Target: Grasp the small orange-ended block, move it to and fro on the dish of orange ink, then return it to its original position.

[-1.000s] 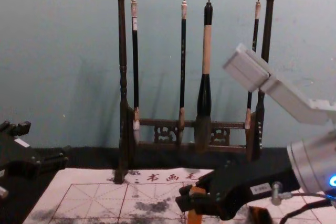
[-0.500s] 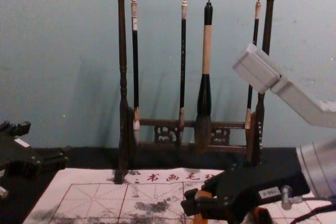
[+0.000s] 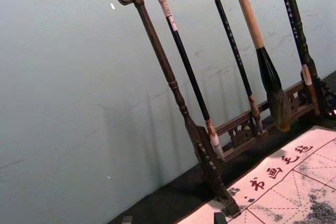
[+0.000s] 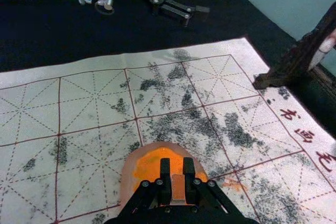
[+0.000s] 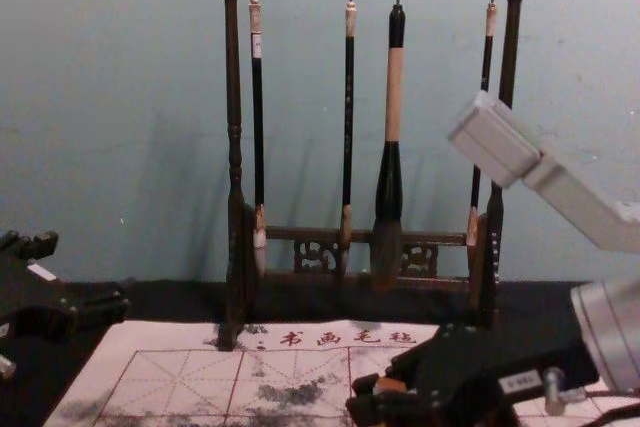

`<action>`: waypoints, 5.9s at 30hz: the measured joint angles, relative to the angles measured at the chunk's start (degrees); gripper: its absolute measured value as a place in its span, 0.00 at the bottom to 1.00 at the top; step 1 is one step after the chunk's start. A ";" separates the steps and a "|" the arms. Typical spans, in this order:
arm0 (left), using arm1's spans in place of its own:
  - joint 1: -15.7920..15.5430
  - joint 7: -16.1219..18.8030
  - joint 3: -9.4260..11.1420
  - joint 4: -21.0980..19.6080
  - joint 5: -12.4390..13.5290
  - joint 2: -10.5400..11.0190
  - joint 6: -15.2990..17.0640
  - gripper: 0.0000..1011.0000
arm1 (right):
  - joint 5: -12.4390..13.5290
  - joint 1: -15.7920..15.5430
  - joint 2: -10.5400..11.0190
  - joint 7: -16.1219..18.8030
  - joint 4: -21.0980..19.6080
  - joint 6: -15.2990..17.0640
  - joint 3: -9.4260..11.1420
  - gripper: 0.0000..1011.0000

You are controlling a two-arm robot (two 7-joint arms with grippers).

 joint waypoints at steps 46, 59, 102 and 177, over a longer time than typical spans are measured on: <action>0.00 0.00 0.00 0.00 0.00 0.00 0.00 0.99 | -0.28 2.12 -3.66 0.35 2.69 0.29 -2.53 0.13; 0.00 0.00 0.00 0.00 0.00 0.00 0.00 0.99 | -0.49 2.51 -4.51 -0.49 3.83 0.46 -2.27 0.13; 0.00 0.00 0.00 0.00 0.00 0.00 0.00 0.99 | 4.57 1.46 -3.75 -1.68 2.62 2.63 2.50 0.13; 0.00 0.00 0.00 0.00 0.00 0.00 0.00 0.99 | 13.39 -19.67 3.96 -25.87 -18.57 9.88 18.65 0.13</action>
